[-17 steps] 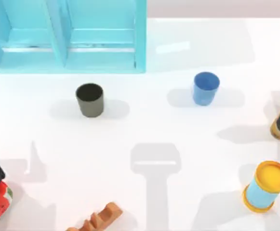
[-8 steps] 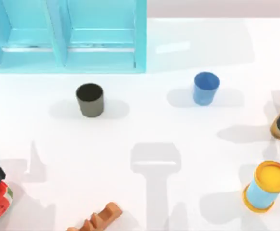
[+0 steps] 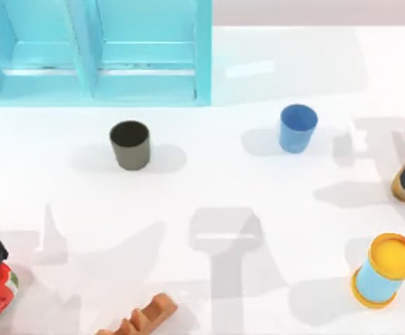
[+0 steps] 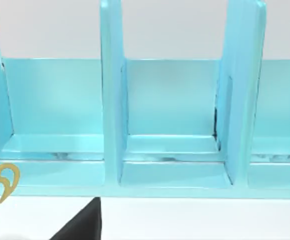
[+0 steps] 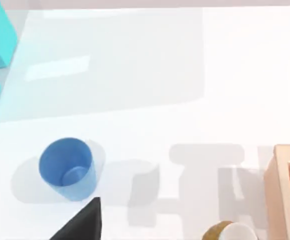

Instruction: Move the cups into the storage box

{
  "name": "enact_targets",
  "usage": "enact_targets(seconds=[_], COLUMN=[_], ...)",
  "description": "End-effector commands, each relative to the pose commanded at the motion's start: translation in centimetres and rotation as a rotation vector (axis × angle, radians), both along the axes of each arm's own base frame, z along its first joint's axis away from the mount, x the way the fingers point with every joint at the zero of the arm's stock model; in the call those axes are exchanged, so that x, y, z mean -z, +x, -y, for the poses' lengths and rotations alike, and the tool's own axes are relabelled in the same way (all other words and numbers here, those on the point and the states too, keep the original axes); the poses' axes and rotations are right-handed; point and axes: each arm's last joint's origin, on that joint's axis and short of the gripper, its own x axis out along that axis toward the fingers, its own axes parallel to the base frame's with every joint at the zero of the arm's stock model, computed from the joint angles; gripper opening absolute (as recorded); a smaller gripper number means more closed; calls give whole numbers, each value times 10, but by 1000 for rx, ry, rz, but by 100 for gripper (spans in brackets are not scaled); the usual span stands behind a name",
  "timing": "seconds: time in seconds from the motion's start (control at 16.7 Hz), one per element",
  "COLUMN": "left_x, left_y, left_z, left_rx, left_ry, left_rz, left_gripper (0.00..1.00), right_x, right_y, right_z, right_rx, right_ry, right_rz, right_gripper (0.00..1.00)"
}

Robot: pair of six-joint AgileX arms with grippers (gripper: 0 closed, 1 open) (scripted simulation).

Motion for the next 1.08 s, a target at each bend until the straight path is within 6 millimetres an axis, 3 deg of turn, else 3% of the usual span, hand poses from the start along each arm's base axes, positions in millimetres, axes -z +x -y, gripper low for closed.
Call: enact_targets(seconds=[0.24, 0.48, 0.78, 0.9, 1.08], left_x=[0, 0, 0, 0, 0], left_y=[0, 0, 0, 0, 0], left_z=[0, 0, 0, 0, 0], left_rx=[0, 0, 0, 0, 0], left_ry=[0, 0, 0, 0, 0], left_rz=[0, 0, 0, 0, 0], left_gripper=[100, 100, 100, 100, 100], right_x=[-3, 30, 80, 93, 98], right_y=[92, 162, 197, 200, 201], right_z=[-47, -103, -157, -170, -176], right_rx=[-14, -8, 18, 28, 33], right_ry=[-4, -27, -67, -80, -86], right_rz=[-270, -495, -686, -732, -752], right_gripper=[100, 100, 100, 100, 100])
